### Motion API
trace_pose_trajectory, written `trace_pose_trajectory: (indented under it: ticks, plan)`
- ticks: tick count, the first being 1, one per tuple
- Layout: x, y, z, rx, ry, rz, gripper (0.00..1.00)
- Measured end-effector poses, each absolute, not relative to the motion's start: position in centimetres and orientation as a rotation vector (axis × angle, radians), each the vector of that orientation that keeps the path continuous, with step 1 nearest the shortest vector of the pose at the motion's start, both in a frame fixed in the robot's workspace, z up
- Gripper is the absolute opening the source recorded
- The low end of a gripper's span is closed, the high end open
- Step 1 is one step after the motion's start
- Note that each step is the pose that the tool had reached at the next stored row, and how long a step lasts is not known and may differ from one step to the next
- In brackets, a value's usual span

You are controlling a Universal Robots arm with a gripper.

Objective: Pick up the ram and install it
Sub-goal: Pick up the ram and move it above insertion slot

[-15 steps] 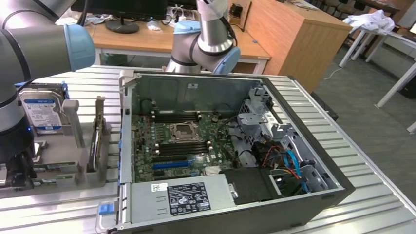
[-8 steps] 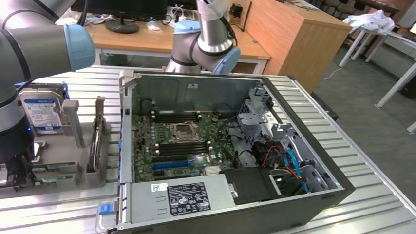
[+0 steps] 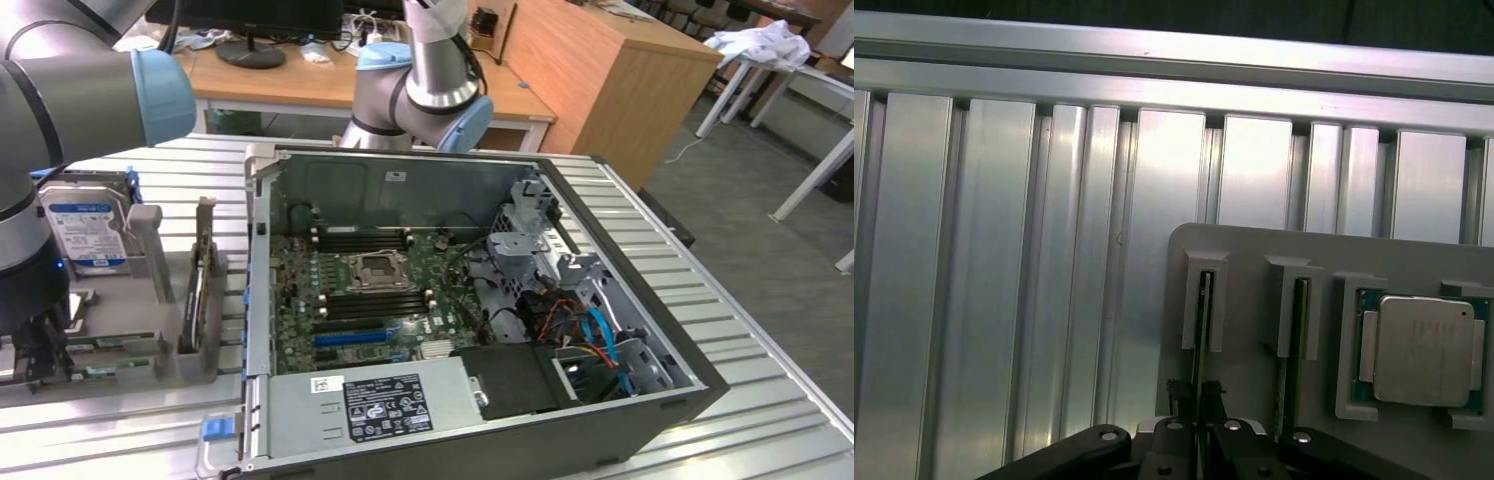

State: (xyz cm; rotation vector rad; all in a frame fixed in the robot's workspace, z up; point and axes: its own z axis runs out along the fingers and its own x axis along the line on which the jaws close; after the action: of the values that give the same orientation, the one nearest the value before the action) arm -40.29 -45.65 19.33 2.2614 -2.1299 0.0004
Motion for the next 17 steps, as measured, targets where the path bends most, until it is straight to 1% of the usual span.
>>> trace_pose_trajectory:
  ticks: [17]
  plan:
    - [-40.4,-45.7,27.1,2.261,-2.13,0.0,0.13]
